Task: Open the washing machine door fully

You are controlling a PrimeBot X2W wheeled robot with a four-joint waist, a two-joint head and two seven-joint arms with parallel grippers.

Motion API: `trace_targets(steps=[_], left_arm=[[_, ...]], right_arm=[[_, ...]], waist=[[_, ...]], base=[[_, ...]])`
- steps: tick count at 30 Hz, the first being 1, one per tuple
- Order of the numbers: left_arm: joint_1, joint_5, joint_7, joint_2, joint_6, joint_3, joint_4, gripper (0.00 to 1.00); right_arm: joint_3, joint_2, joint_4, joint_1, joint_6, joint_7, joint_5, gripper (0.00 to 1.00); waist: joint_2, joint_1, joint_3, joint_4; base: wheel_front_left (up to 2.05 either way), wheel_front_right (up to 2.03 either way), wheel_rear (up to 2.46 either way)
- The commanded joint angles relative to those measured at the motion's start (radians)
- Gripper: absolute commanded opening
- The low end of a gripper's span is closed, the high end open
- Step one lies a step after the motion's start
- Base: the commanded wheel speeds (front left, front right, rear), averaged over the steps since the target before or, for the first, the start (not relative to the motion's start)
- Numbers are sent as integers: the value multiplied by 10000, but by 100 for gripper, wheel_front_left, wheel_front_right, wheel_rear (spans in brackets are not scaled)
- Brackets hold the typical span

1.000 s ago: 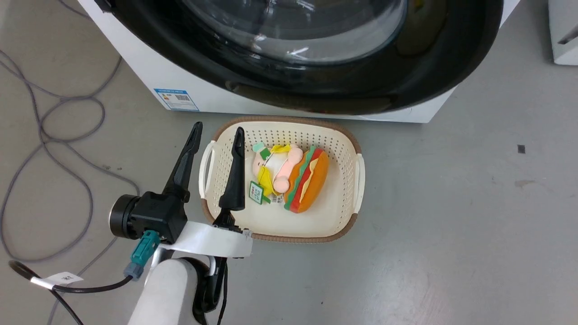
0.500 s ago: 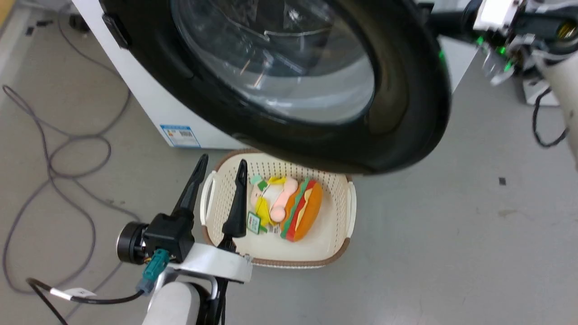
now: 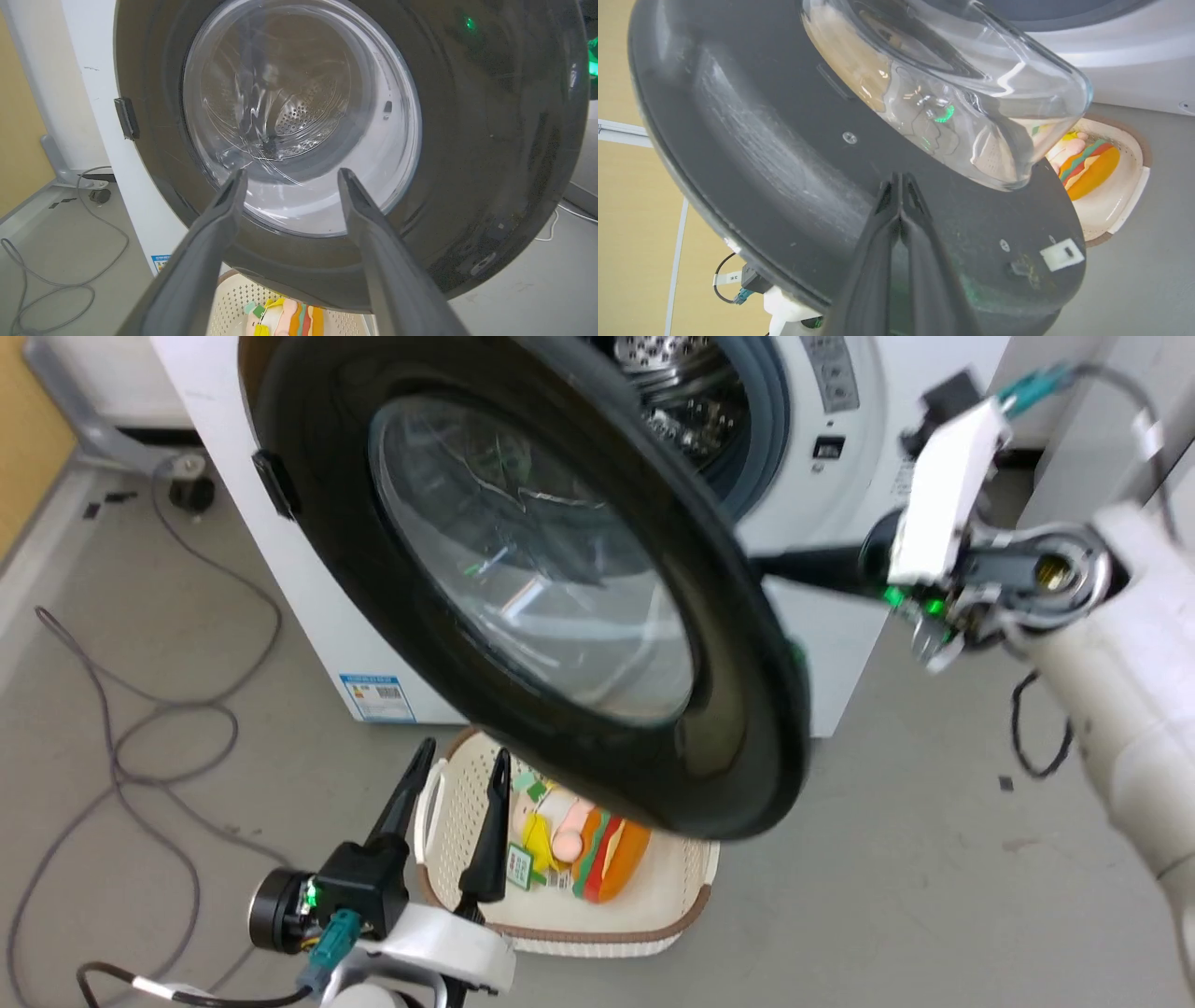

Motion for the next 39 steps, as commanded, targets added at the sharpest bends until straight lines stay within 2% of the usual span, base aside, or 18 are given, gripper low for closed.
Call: trace_targets(steps=[1, 8, 9, 21, 26, 29, 30, 31, 32, 39], left_arm=[[89, 54, -51, 8, -27, 8, 22, 100], [327, 33, -51, 8, -17, -23, 66, 100], [384, 48, -51, 8, -27, -44, 72, 100], [486, 115, -51, 8, -54, -26, 102, 100], [520, 114, -51, 8, -35, -51, 111, 100], [553, 110, -51, 8, -25, -58, 107, 100], [560, 110, -51, 8, -24, -55, 112, 100], [565, 112, -51, 8, -25, -55, 120, 100], [571, 116, -51, 8, -26, -51, 131, 100], [662, 231, -51, 8, -54, 32, 232, 100]], right_arm=[[38, 16, -80, 243, 10, 46, 54, 0], [296, 151, -1103, 1237, 10, 220, 311, 0], [415, 236, -1534, 1552, 10, 279, 441, 0], [933, 466, -3043, 2435, 10, 328, 1027, 0], [1023, 345, -3311, 2744, 10, -69, 1205, 0], [732, 251, -3520, 3042, 10, -1093, 1162, 0], [580, 237, -3604, 3183, 10, -1609, 1087, 25], [405, 245, -3727, 3365, 10, -2119, 1046, 82], [240, 233, -3848, 3581, 10, -2647, 977, 100], [-851, 204, -4495, 5504, 10, -6599, 218, 100]], waist=[[0, 1, -88, 7], [0, 1, -372, 68], [0, 1, -406, 114], [0, 1, -455, 247], [0, 1, -495, 282], [0, 1, -502, 268], [0, 1, -503, 256], [0, 1, -512, 246], [0, 1, -521, 231], [0, 1, -681, 33]], base=[[0, 0, 0], [0, 0, 0], [0, 0, 0], [0, 0, 0], [0, 0, 0], [0, 0, 0], [0, 0, 0], [0, 0, 0], [0, 0, 0], [0, 0, 0]])
